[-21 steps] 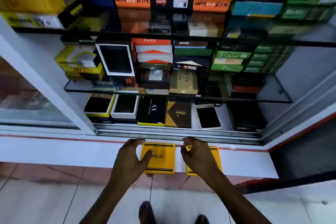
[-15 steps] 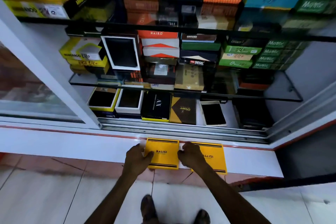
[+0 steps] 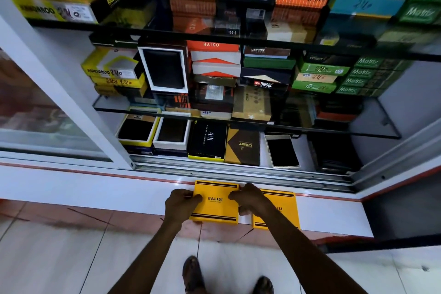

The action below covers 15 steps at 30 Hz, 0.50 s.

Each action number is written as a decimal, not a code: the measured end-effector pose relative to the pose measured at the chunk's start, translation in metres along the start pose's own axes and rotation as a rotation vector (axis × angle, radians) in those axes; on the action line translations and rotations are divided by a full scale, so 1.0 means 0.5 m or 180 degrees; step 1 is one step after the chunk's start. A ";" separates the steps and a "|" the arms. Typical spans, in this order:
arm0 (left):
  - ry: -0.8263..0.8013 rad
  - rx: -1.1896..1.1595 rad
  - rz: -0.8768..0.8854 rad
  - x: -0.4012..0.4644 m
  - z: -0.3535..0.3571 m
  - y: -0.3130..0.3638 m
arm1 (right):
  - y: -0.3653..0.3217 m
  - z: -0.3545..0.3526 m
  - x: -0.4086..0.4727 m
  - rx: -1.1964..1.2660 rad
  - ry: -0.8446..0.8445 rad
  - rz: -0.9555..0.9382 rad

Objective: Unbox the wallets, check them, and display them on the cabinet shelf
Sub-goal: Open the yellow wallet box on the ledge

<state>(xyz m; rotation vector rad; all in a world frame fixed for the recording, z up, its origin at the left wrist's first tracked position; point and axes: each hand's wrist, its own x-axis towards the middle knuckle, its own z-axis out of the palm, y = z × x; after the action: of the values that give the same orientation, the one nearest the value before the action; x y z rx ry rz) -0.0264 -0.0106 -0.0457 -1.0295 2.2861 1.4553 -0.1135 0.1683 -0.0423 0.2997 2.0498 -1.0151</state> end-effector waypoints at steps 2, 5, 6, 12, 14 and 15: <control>0.0014 0.0013 -0.0021 0.002 -0.001 0.002 | -0.003 -0.005 -0.002 0.0134 -0.0069 0.0044; 0.0039 -0.0030 -0.0091 -0.007 -0.004 0.013 | -0.010 -0.008 -0.010 0.0239 -0.0074 0.0102; 0.0050 -0.0090 -0.0087 -0.010 -0.004 0.014 | -0.013 -0.008 -0.015 0.0264 -0.0064 0.0092; 0.0176 -0.0119 0.0169 -0.033 -0.019 0.020 | -0.036 -0.023 -0.061 0.0939 -0.0602 -0.0337; 0.0172 -0.0155 0.0251 -0.045 -0.028 0.030 | -0.052 -0.024 -0.087 0.1082 -0.0722 -0.0557; 0.0083 -0.0241 0.0306 -0.053 -0.034 0.035 | -0.061 -0.022 -0.096 0.1146 -0.0763 -0.0643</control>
<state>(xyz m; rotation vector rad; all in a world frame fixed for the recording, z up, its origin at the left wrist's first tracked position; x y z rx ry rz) -0.0160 -0.0094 -0.0111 -0.9769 2.3450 1.5859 -0.1044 0.1630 0.0148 0.1464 1.7007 -1.4738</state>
